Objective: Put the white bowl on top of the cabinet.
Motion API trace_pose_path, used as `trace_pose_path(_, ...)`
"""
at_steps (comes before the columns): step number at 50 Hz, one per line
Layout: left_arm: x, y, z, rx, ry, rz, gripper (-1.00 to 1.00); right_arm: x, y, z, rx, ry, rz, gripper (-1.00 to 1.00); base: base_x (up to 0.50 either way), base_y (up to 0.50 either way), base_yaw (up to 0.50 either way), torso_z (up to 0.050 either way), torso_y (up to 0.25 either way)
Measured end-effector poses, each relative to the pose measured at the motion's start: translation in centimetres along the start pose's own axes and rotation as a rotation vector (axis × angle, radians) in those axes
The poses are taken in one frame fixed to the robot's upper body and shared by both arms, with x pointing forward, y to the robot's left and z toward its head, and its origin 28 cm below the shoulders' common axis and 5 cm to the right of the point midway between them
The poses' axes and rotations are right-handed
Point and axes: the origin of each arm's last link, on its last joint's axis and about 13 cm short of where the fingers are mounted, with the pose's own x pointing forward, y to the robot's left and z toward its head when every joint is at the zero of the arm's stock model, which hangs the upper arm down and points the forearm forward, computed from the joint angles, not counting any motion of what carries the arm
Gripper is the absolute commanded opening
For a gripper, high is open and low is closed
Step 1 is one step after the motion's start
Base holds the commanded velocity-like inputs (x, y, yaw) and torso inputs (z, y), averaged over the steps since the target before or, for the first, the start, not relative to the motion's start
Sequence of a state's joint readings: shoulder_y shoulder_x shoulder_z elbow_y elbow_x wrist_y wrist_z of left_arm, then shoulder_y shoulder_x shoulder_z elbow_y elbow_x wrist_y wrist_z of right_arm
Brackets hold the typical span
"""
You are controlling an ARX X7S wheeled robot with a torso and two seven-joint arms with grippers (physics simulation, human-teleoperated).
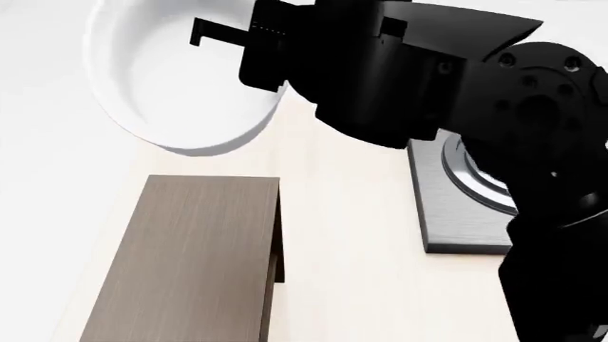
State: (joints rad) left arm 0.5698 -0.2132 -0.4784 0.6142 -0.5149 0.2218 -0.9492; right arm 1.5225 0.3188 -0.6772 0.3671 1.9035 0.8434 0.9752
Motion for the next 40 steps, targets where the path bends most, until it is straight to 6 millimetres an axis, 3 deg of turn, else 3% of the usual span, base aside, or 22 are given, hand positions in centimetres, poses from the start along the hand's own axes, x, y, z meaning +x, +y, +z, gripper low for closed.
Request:
trace_pose_path(14,0.0,0.0,-0.1,0.001,0.003,0.001,1.0,-0.3,1.0,-2.3,0.03,0.063,0.03,-1.0,0.0,0.0,0.0,0.001,0.001)
trace_pose_path(40,0.0,0.0,-0.1,0.0,0.003,0.0,1.0,-3.5,2.5,-4.8,-0.006,0.092,0.074,-1.0,0.0,0.0,0.0,0.0,0.001)
